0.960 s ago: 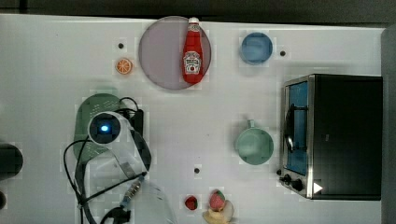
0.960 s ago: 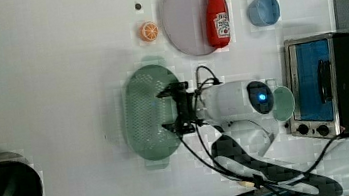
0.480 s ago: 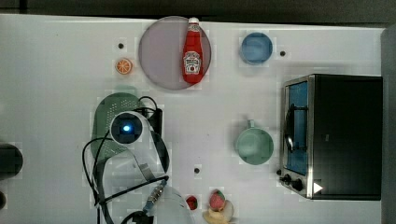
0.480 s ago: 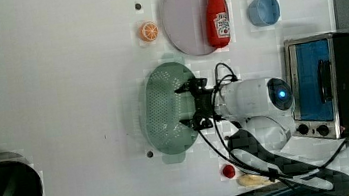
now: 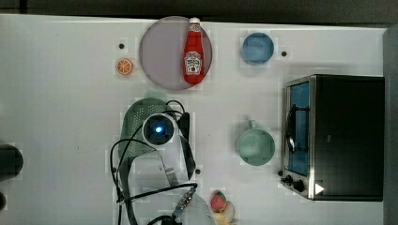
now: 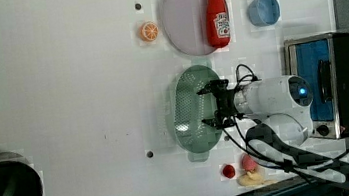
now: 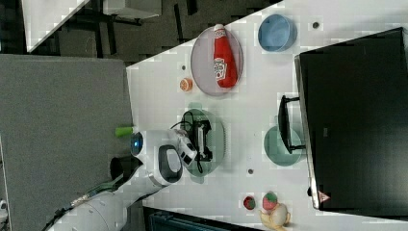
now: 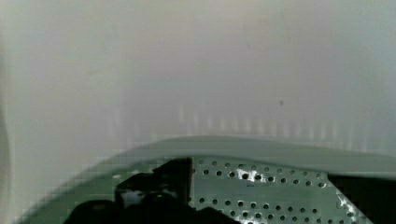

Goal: Drag strainer left to right.

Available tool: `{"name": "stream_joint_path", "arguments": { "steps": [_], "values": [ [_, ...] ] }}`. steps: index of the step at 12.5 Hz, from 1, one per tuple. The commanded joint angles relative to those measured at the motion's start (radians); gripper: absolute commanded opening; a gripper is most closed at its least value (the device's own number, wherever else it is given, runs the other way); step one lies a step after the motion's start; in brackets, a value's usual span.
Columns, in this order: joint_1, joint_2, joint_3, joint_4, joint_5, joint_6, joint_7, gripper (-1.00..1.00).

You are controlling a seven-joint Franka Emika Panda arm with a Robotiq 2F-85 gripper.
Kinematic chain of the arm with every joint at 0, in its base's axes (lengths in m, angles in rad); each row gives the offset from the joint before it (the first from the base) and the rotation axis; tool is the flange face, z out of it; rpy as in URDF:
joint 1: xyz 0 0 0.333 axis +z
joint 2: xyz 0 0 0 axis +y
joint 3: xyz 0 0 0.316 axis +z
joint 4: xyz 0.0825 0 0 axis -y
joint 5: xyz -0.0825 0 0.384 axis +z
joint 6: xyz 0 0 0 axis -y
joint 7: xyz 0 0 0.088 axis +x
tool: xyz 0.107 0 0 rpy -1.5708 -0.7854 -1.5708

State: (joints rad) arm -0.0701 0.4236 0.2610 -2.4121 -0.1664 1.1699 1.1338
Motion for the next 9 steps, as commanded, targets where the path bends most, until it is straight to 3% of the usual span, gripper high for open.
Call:
{"name": "stream_joint_path", "arguments": {
  "steps": [1,9],
  "values": [
    [-0.055,-0.043,-0.084,0.004,-0.004,-0.009,-0.156,1.0],
    [-0.089,-0.045,-0.261,0.008,-0.004,0.03,-0.342,1.0]
  ]
}}
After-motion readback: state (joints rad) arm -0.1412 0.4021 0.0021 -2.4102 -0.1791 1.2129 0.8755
